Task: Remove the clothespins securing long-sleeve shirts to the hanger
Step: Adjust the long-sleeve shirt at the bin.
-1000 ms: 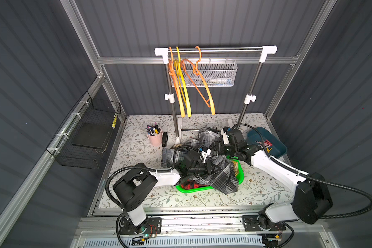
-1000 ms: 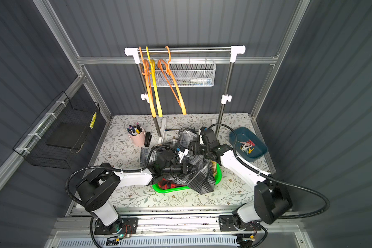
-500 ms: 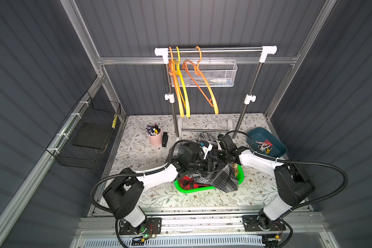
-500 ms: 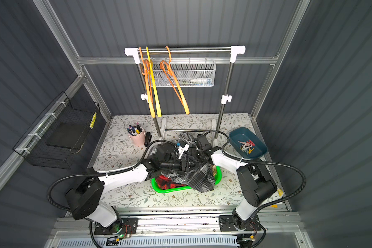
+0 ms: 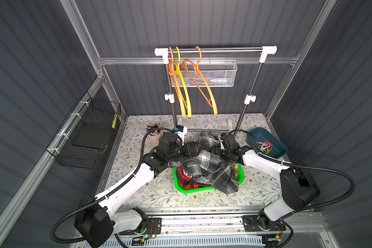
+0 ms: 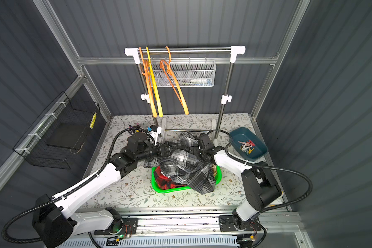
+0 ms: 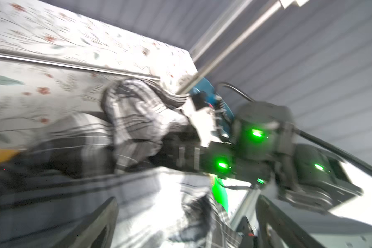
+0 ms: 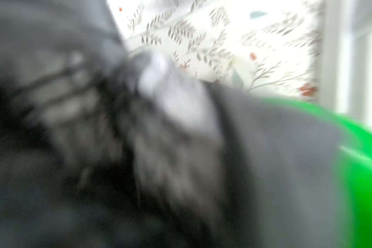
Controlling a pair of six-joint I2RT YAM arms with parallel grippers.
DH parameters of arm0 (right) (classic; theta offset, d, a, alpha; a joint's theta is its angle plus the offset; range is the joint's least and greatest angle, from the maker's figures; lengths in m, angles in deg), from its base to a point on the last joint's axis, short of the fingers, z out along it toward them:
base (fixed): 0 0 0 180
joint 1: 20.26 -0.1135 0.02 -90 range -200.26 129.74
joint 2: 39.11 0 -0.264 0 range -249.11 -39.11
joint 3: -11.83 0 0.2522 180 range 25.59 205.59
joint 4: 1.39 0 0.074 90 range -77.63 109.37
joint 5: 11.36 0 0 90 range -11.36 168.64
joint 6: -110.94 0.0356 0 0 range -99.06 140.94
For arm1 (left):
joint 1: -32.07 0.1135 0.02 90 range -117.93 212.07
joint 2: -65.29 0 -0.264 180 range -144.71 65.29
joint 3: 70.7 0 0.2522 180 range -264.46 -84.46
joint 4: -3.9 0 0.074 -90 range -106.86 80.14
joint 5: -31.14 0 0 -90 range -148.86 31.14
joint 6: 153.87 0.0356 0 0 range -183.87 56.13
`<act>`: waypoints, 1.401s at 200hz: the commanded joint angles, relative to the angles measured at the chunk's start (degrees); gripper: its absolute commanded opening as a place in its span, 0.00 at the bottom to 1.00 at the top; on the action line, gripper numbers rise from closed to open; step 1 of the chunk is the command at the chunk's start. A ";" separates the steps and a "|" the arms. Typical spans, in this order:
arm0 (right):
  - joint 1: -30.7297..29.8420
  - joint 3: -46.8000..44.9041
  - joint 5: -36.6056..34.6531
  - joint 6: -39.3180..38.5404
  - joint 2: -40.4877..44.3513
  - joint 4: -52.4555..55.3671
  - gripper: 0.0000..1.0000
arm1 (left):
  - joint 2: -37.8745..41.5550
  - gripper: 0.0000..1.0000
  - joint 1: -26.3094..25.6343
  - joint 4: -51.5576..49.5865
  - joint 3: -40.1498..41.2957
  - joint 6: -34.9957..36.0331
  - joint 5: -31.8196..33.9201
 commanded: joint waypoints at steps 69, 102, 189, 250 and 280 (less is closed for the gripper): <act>0.50 10.83 -1.33 -4.19 10.49 10.50 0.99 | -12.97 0.98 -0.04 11.38 6.06 -6.08 -5.79; -1.96 10.26 -1.60 -3.98 11.97 12.34 0.99 | -15.08 0.98 -0.58 12.07 7.73 -5.56 -5.63; -4.65 -2.45 2.92 2.86 2.81 3.73 0.99 | -19.93 0.98 -0.54 16.86 10.91 -6.39 -5.64; -1.96 -5.25 5.14 5.27 -6.01 -0.79 0.99 | -24.23 0.98 -0.42 19.51 11.25 -6.04 -3.90; -0.64 -6.37 4.99 5.88 -5.75 -1.97 0.99 | -25.73 0.98 0.33 21.38 11.38 -6.58 -4.71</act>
